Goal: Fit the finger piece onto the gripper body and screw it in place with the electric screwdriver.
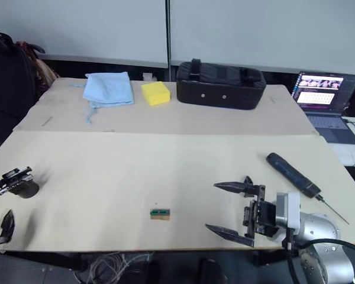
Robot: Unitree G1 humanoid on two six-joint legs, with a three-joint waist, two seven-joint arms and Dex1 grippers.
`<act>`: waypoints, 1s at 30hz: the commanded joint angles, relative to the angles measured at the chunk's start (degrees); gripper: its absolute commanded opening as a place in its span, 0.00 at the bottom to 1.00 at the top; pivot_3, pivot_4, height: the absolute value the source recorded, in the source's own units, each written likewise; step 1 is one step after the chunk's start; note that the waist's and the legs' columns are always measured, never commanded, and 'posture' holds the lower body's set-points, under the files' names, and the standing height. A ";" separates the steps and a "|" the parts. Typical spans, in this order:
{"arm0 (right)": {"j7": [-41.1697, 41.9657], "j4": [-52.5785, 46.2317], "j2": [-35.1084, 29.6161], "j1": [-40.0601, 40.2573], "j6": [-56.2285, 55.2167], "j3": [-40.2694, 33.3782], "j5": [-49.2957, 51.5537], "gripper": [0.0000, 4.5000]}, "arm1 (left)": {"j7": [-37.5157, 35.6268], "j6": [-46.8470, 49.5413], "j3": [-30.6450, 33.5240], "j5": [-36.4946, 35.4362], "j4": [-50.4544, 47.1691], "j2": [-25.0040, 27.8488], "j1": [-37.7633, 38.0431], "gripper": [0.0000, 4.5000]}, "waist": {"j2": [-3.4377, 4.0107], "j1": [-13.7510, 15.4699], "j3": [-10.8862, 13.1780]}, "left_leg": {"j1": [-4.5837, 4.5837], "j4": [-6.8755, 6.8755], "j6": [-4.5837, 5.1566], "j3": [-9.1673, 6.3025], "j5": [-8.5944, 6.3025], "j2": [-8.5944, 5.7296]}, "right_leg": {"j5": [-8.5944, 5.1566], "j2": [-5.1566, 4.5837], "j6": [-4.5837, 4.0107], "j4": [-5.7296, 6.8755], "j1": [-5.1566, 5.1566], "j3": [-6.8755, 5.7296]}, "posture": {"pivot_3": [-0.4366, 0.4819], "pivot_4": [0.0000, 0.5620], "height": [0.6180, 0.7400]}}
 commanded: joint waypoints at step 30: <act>-6.94 -3.69 0.75 2.01 -1.29 -0.82 -1.13 1.00 | 22.26 8.28 -8.58 12.20 25.52 1.32 -32.21 0.94 | 0.01 0.64 -0.02 | 0.22 0.26 -0.13 -0.20 -0.01 -0.04 | 0.03 0.06 -0.06 0.81 0.04 -0.12 | 0.48 0.27 1.00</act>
